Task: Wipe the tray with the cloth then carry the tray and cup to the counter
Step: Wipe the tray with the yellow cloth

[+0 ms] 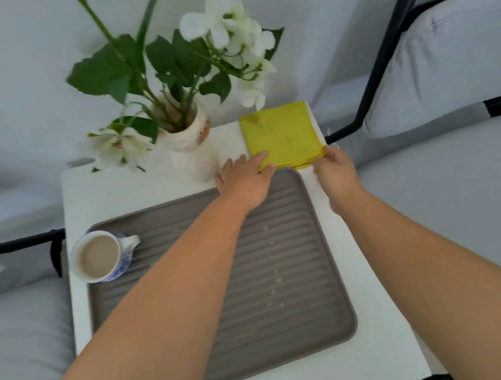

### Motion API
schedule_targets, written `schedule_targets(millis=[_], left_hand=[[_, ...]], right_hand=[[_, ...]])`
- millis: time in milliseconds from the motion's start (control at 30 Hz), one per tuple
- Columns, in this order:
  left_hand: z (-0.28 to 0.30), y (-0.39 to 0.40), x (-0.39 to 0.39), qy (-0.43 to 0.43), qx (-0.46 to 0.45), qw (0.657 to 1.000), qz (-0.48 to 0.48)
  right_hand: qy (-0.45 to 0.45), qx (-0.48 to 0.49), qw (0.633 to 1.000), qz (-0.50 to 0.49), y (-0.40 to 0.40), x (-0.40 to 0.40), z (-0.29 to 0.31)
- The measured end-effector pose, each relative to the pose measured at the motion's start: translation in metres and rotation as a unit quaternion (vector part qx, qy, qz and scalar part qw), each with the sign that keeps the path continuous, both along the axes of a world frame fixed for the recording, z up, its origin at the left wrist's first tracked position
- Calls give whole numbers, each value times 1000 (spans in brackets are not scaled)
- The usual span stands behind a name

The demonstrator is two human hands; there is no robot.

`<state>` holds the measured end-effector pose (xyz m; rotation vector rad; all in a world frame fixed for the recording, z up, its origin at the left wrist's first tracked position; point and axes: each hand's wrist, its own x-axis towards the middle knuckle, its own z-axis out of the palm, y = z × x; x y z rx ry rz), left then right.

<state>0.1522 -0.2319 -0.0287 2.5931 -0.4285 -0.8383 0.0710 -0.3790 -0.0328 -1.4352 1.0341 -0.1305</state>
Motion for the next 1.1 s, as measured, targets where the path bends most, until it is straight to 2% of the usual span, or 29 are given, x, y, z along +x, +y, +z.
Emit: schedule_targets(millis=[100, 167, 267, 367, 467, 533, 667, 733, 867, 967, 1033, 1100], left_hand=[[-11, -22, -3, 6, -36, 999, 37], [-16, -29, -5, 35, -154, 979, 126], [-12, -34, -2, 46, -288, 923, 252], [-10, -39, 12, 93, -337, 866, 357], [-5, -43, 30, 186, -371, 807, 420], [10, -44, 33, 255, -411, 765, 426], [53, -27, 11, 327, -452, 721, 412], [72, -8, -9, 368, -471, 701, 388], [96, 35, -55, 443, -502, 662, 337], [100, 61, -84, 446, -511, 669, 306], [99, 77, -99, 441, -506, 671, 314], [93, 91, -114, 410, -505, 682, 334]], right_hand=[[-13, 97, 993, -73, -8, 12, -2], [8, 118, 991, -69, -12, 19, -4], [56, 70, 995, -31, -10, 26, -8], [52, 30, 998, -24, -1, 33, -14], [34, 19, 998, -50, -1, 33, -13], [5, 33, 998, -60, -4, 30, -10], [0, 92, 994, -53, -3, 10, 5], [-10, 174, 984, -42, 0, -7, 21], [-33, 336, 939, 60, 21, -52, 49], [-105, 418, 895, 114, 45, -76, 54], [-134, 457, 873, 103, 60, -83, 56], [-117, 437, 888, 83, 74, -86, 58]])
